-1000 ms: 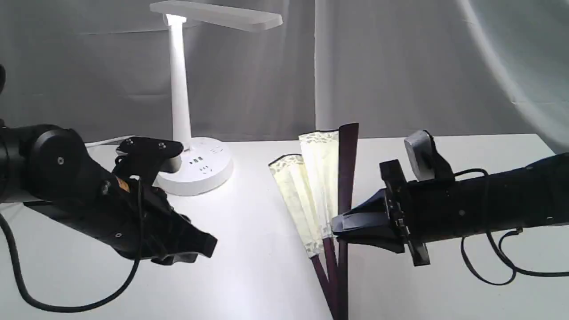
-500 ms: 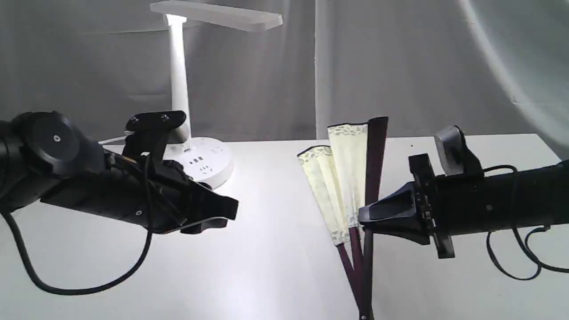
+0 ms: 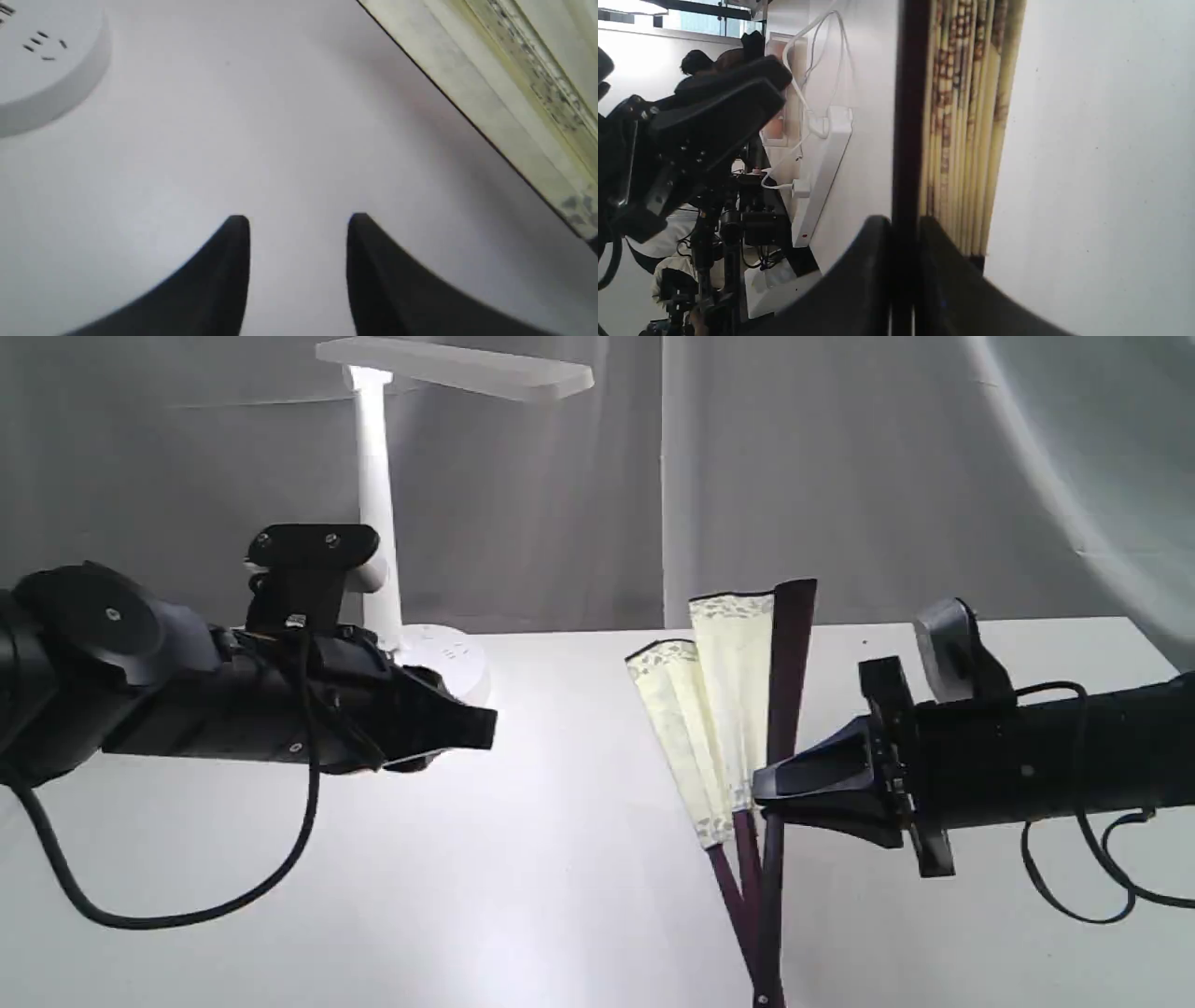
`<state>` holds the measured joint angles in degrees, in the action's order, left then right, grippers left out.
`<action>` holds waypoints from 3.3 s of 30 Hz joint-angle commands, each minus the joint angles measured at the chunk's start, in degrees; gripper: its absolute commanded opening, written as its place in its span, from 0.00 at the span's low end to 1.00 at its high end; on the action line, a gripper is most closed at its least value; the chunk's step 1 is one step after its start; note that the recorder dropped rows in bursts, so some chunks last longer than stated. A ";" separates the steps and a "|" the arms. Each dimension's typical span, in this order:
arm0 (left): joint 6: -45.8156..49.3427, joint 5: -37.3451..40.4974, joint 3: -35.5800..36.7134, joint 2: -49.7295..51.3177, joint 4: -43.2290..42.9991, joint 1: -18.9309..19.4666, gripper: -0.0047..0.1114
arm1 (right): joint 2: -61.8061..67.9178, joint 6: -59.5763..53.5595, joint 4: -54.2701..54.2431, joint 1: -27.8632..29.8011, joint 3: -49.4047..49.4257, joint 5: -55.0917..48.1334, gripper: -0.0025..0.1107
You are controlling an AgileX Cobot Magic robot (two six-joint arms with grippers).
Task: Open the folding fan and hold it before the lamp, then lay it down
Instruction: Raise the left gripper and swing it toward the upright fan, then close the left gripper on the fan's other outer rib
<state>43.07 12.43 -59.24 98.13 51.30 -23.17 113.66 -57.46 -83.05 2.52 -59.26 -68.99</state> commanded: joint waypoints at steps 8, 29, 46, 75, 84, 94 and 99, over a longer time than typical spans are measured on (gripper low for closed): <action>3.09 -4.15 -0.37 -1.52 -2.35 -0.36 0.32 | -0.75 -0.74 -1.17 0.29 0.12 -0.98 0.02; -31.95 14.06 -4.55 -2.49 -58.35 -8.05 0.04 | -0.75 -0.74 -0.24 0.29 0.12 -0.98 0.02; -48.51 -39.92 16.52 -4.02 -55.26 -8.78 0.04 | -0.75 -0.74 -1.01 0.29 0.12 -0.98 0.02; -118.94 -65.34 12.45 17.54 -63.41 -8.78 0.60 | -0.75 -0.87 -1.56 0.29 0.12 -0.98 0.02; -135.23 -75.20 4.55 26.94 -63.52 -8.78 0.60 | -0.75 -0.84 -1.70 0.29 0.12 -0.98 0.02; -143.71 -79.27 -2.72 34.52 -64.05 -8.78 0.60 | -0.75 -0.84 -2.23 0.29 0.12 -0.98 0.02; -143.71 -79.39 -5.94 36.31 -64.17 -8.78 0.59 | -0.75 -0.84 -2.43 0.29 0.12 -0.98 0.02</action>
<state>-100.11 -66.00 -64.36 134.09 -12.53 -31.64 113.66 -57.57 -84.39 2.52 -59.26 -68.99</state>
